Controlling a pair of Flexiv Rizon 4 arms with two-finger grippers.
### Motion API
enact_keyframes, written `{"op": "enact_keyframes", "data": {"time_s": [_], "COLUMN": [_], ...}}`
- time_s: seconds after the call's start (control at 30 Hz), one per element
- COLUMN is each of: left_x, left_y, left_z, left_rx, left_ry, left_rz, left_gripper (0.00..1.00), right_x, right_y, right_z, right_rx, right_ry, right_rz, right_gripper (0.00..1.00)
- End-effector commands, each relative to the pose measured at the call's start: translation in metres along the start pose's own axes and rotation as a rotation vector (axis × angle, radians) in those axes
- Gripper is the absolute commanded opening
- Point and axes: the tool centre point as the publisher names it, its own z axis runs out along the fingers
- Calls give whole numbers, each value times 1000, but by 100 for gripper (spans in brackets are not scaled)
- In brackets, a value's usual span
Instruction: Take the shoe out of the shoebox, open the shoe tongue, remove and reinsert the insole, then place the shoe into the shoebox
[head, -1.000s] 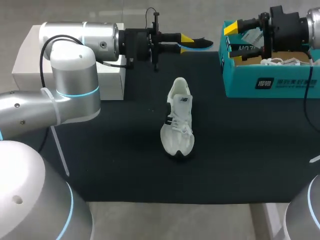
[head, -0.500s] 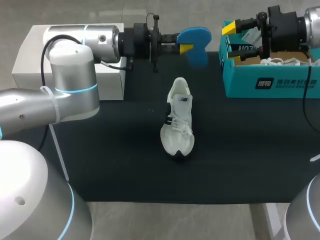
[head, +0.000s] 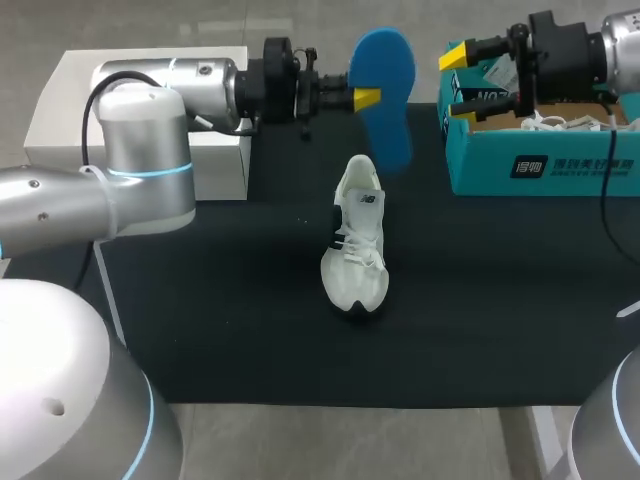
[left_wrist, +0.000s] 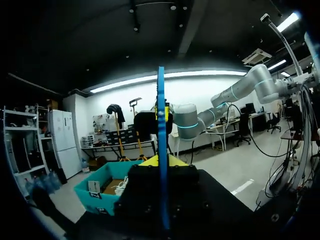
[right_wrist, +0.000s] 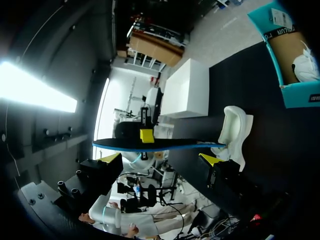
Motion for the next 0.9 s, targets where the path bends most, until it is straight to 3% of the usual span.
{"op": "enact_keyframes", "data": {"time_s": [0.03, 0.43, 0.47, 0.53, 0.67, 0.9], "left_x": [0, 0, -2, -5, -4, -3], "left_y": [-5, -5, -4, 0, 0, -1], "left_z": [-2, -2, -3, -3, -7, -8], "left_rx": [-98, -98, -75, -129, 34, 24], "left_ry": [46, 46, 33, 26, 81, 103], "left_rz": [-247, -247, -324, -523, -813, -806], "left_gripper": [0, 0, 0, 0, 0, 0], "right_x": [-1, 0, 0, -1, -1, 0], "right_y": [5, 2, 2, 1, -1, -2], "right_z": [4, 0, -1, -3, -3, -1], "right_rx": [10, 4, 1, -5, -10, 0], "right_ry": [-2, 4, 4, 5, 8, 14], "right_rz": [1, 12, 14, 17, 23, 24], "right_gripper": [100, 100, 100, 100, 100, 100]}}
